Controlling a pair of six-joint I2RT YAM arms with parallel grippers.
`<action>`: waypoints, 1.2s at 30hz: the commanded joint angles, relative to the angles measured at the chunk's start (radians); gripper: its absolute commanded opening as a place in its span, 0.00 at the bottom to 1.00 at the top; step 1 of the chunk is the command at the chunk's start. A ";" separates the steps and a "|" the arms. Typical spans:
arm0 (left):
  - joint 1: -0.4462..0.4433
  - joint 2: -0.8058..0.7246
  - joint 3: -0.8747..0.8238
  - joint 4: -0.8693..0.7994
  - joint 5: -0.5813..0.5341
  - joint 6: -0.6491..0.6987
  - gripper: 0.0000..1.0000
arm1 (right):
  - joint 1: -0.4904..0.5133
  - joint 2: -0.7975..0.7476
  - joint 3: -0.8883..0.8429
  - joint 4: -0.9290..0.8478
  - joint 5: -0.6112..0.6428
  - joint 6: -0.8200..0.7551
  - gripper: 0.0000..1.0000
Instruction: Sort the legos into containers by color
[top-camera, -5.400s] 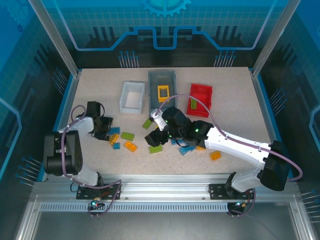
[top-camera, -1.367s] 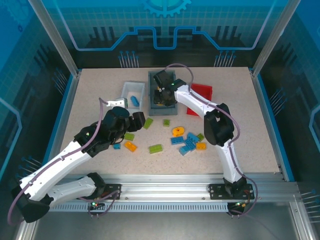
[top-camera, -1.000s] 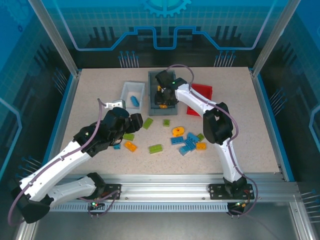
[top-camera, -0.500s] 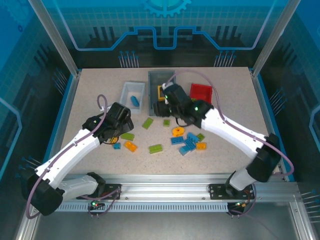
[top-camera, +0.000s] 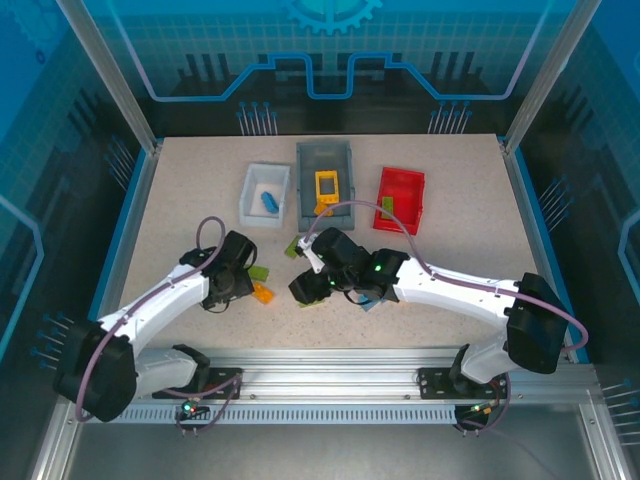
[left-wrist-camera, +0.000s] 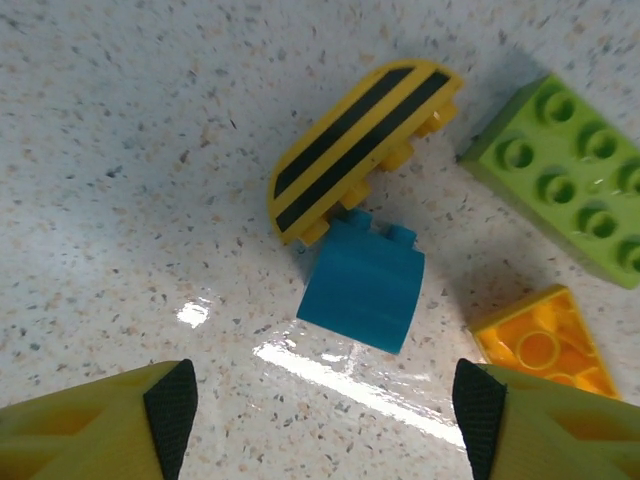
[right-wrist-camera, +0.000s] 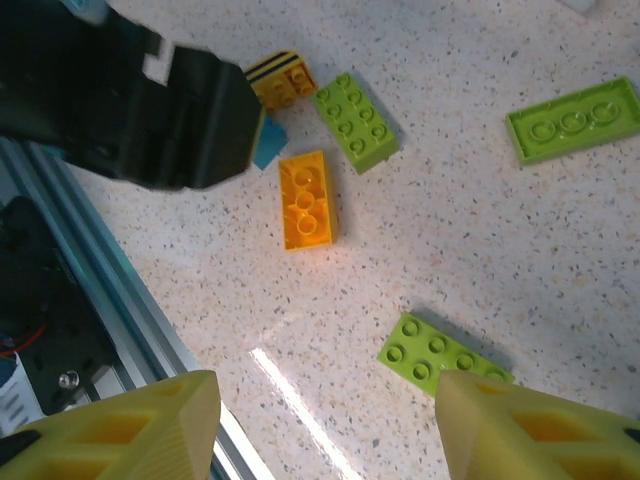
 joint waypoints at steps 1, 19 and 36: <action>0.010 0.038 -0.042 0.086 0.027 0.047 0.70 | 0.004 0.012 -0.002 0.041 -0.018 0.022 0.60; 0.053 0.175 -0.016 0.173 0.020 0.053 0.49 | 0.006 0.007 0.003 0.040 -0.023 0.041 0.59; 0.041 0.151 -0.015 0.187 0.073 0.035 0.35 | 0.006 0.023 0.011 0.049 -0.022 0.047 0.58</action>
